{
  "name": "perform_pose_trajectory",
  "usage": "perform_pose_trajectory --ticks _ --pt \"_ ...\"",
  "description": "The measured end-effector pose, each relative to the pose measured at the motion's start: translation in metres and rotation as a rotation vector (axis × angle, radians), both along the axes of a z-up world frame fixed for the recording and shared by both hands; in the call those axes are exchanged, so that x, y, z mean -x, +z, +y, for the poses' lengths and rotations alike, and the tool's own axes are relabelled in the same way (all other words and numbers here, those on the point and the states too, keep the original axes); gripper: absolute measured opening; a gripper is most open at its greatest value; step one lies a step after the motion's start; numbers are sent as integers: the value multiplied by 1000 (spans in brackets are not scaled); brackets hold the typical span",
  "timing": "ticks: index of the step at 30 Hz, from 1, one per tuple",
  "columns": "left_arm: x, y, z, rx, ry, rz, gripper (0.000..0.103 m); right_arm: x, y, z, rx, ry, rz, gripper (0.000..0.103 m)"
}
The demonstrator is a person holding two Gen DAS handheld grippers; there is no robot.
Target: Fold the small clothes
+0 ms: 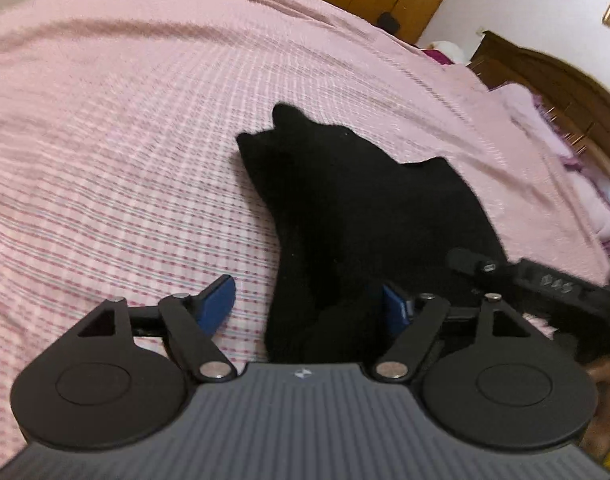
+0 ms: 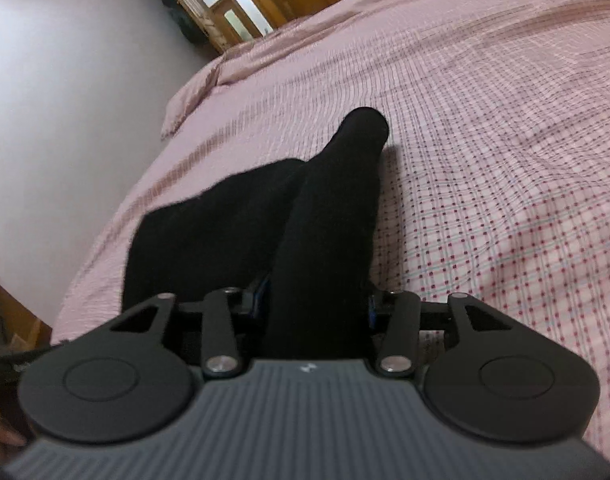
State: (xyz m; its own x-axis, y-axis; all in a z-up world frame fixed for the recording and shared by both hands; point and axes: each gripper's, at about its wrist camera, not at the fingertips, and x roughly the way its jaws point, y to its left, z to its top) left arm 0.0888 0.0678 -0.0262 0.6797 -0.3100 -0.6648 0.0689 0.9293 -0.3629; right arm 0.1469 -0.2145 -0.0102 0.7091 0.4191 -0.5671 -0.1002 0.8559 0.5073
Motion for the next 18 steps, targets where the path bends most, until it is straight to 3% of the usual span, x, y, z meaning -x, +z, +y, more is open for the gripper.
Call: perform_pose_trajectory --ticks 4,10,14,18 --pt "10 13 -12 -97 23 -5 86 28 20 -2 84 -30 -58 48" --pt "14 19 -17 -169 46 7 91 63 35 1 143 14 -117 48" --pt "19 19 -20 -193 74 35 92 74 28 13 210 30 -117 47" --pt "21 8 -22 -245 90 45 93 72 9 16 270 31 -62 48"
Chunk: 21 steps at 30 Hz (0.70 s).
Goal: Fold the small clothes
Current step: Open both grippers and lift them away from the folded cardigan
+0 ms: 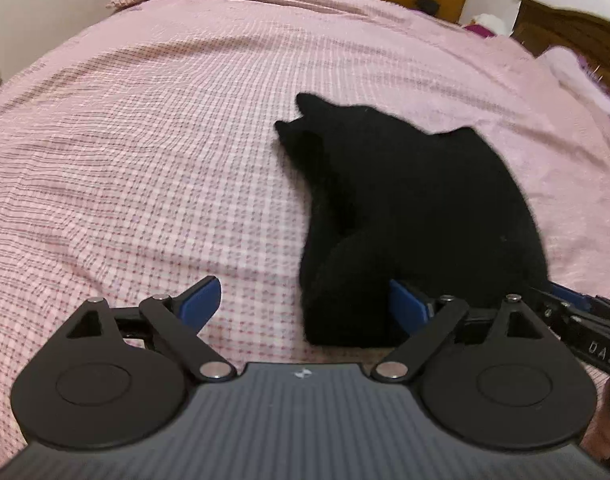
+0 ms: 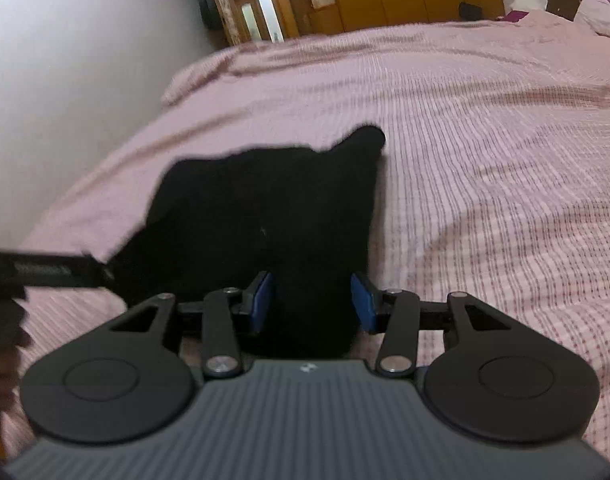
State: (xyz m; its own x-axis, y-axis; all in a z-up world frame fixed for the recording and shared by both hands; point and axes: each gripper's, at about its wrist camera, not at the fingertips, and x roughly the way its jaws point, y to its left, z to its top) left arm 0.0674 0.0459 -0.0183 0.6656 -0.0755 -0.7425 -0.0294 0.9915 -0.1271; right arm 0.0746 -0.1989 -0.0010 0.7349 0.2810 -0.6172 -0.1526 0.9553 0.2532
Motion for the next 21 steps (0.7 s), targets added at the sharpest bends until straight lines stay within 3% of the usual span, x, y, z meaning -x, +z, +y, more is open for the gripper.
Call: perform_pose_trajectory --ticks 4,7,8,9,11,17,21 --pt "7 -6 -2 -35 5 13 93 5 -5 -9 -72 -28 50 48" --pt "17 -3 -7 -53 -2 12 94 18 10 -4 -29 -20 30 48" --pt "20 -2 -10 -64 -6 12 94 23 14 -2 -16 -17 23 53" --pt "23 -1 -13 -76 -8 11 95 28 17 0 -8 -14 17 66" --pt "30 1 -19 -100 -11 1 98 39 22 4 5 -18 16 77" --pt "44 7 -32 -122 -27 -22 100 60 20 14 39 -42 38 77" --pt "46 0 -36 -106 -34 10 100 59 14 15 43 -47 71 77"
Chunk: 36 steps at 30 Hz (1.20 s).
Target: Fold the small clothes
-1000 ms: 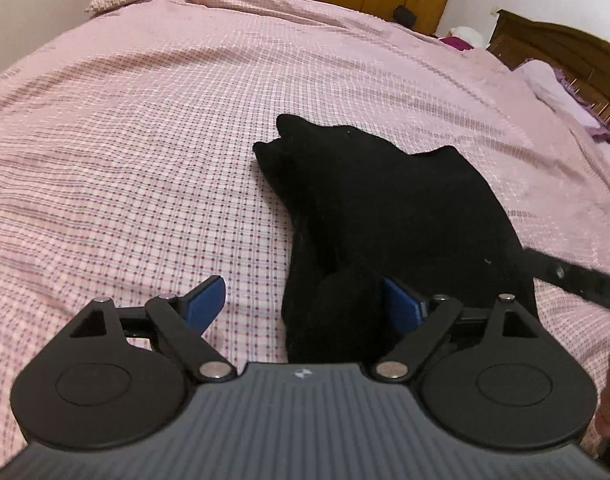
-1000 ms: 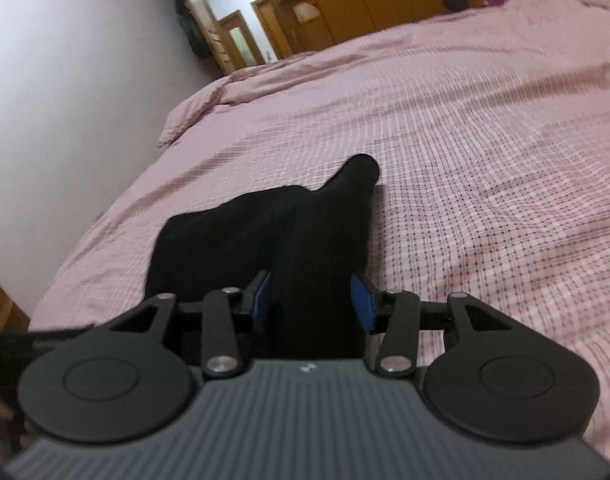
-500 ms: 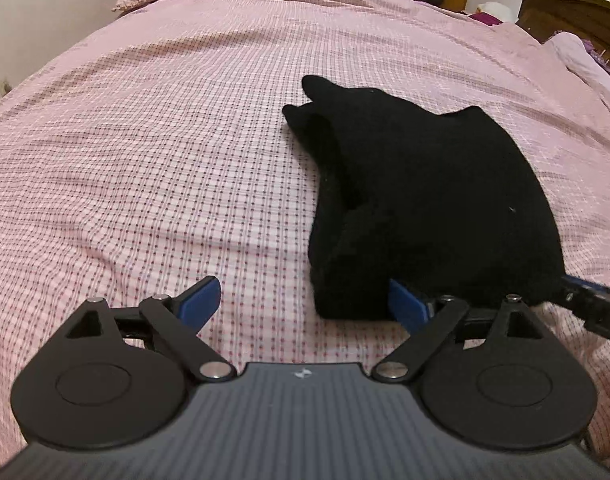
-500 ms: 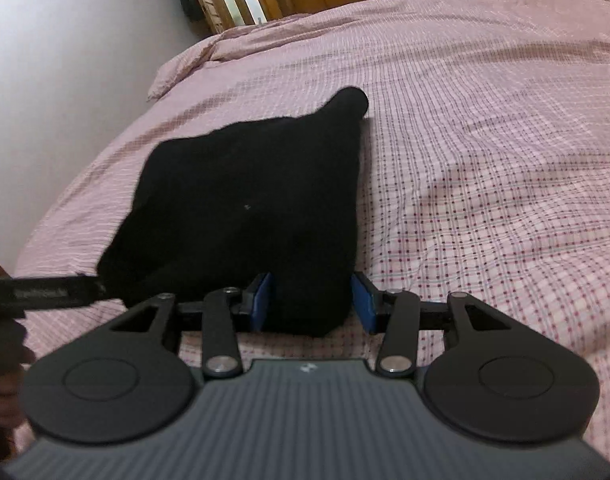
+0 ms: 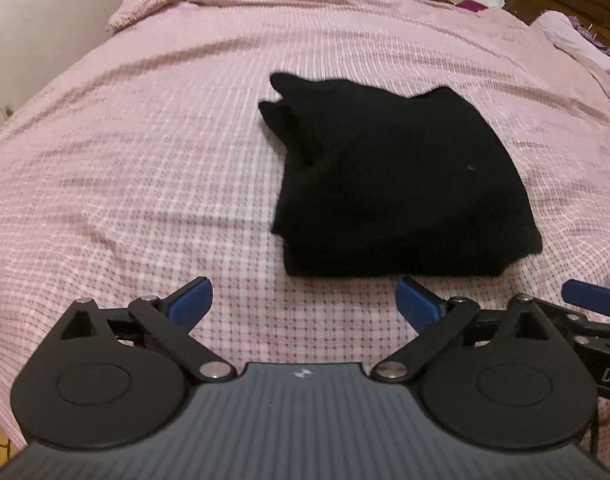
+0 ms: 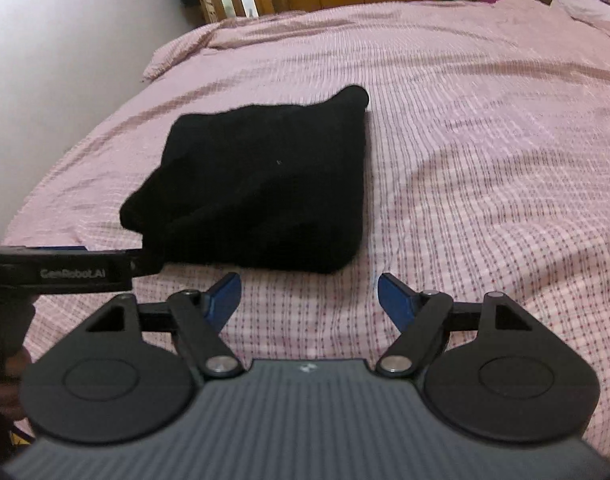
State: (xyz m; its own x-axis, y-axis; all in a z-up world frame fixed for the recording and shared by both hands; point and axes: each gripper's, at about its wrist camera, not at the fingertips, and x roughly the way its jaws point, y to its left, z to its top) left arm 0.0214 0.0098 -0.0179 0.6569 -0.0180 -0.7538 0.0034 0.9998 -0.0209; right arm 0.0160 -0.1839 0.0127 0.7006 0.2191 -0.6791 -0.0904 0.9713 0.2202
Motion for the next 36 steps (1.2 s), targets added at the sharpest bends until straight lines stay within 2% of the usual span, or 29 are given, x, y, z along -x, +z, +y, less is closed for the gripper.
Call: perform_pose_trajectory --ticks 4,12,36 --pt "0 -8 -1 8 1 39 100 -1 -3 1 1 -1 14 77" --pt "-2 -12 1 29 9 58 100 -3 -7 -1 -7 -19 34 77" --pt "2 -13 -3 21 -6 50 100 -2 -8 -1 -7 -28 38 77"
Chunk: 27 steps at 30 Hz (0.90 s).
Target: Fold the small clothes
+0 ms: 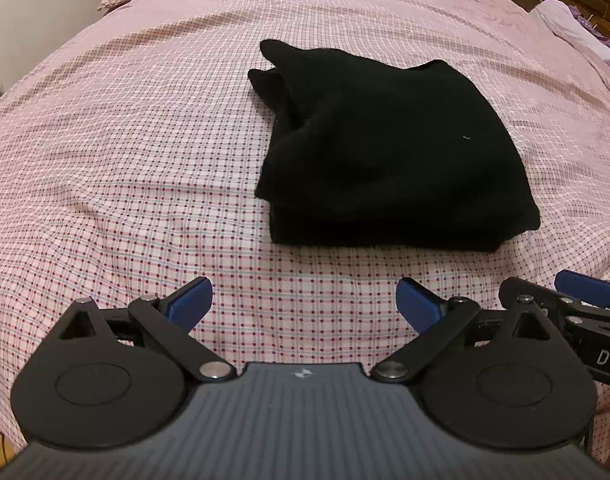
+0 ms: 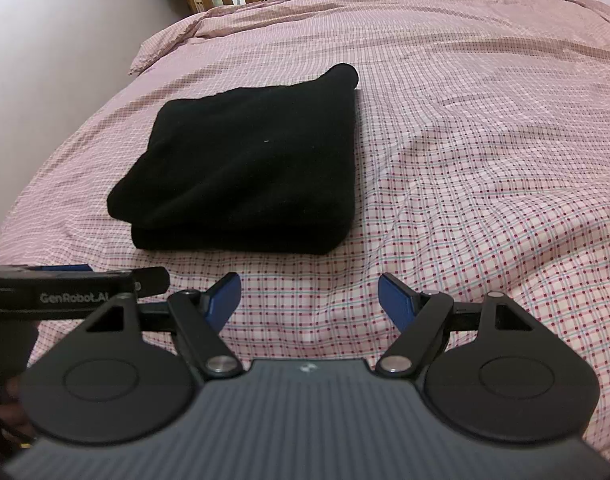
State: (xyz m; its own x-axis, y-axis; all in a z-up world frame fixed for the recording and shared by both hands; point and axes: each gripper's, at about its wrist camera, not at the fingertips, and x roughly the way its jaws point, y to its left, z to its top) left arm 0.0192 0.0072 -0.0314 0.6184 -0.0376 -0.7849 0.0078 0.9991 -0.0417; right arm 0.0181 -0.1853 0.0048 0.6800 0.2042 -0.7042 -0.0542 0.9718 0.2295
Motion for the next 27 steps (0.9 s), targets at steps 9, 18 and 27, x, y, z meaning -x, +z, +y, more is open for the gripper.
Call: perform_pose_trajectory --ticks 9,18,27 --pt "0 -1 0 -1 -1 0 100 1 2 1 4 -1 -4 77" --pt "1 -2 0 -2 0 1 100 1 2 1 6 0 -6 77" --pt "2 -3 1 -2 0 1 100 1 3 2 8 -1 -9 77"
